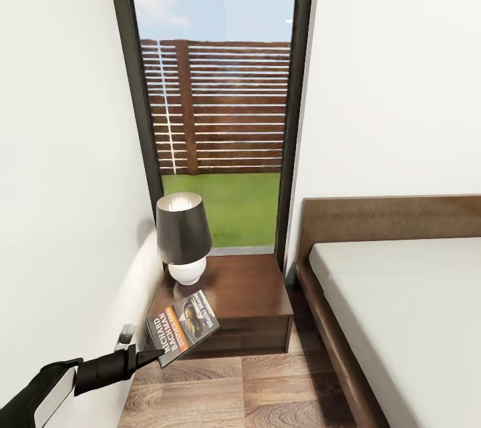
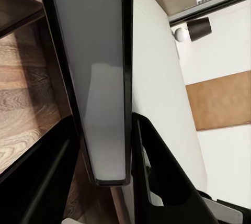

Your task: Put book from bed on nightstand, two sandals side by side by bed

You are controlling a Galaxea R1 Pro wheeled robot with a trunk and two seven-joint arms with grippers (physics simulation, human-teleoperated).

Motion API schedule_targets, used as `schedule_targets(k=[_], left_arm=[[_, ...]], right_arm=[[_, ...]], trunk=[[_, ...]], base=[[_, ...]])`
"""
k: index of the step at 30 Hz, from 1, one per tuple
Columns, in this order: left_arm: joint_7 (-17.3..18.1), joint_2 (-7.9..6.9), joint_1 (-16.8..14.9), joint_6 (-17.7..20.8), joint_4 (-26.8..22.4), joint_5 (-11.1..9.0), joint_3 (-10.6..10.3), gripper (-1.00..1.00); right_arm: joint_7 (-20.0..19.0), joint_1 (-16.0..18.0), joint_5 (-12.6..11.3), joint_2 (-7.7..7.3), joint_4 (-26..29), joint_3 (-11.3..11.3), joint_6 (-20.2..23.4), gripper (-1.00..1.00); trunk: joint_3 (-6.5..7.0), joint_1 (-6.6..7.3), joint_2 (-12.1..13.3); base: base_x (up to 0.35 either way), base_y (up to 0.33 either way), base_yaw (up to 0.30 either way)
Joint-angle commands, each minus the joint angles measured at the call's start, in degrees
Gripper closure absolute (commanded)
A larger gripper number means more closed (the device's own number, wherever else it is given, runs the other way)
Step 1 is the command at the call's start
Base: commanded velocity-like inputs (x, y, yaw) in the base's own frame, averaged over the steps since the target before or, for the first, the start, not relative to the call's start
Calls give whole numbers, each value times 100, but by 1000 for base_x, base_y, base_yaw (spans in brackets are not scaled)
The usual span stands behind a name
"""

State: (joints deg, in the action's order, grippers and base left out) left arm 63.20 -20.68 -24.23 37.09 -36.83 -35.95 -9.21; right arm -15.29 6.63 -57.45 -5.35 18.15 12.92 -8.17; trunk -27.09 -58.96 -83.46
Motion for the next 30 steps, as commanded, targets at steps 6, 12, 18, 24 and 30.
schedule_targets(k=[6,12,18,24,30], left_arm=[[-1,-7,-4,45,1,-52,-27,100],[-1,-7,-5,44,1,-52,-28,100],[-3,-2,-7,44,1,-58,-26,100],[-6,5,-4,44,1,-60,-21,100],[74,-157,-80,55,-196,-156,94,100]], right_arm=[[-24,5,-350,24,-4,31,-167,-100],[-53,6,-393,29,-4,36,-205,-100],[-81,5,-382,26,-5,46,-210,-100],[-84,5,-388,22,-8,22,-211,-100],[-116,5,-399,54,137,-49,-251,-100]], trunk=[[-6,0,-3],[-6,0,-3],[-6,0,-3],[-6,0,-3],[-6,0,-3]], base=[[0,0,0],[0,0,0],[0,0,0],[0,0,0],[0,0,0]])
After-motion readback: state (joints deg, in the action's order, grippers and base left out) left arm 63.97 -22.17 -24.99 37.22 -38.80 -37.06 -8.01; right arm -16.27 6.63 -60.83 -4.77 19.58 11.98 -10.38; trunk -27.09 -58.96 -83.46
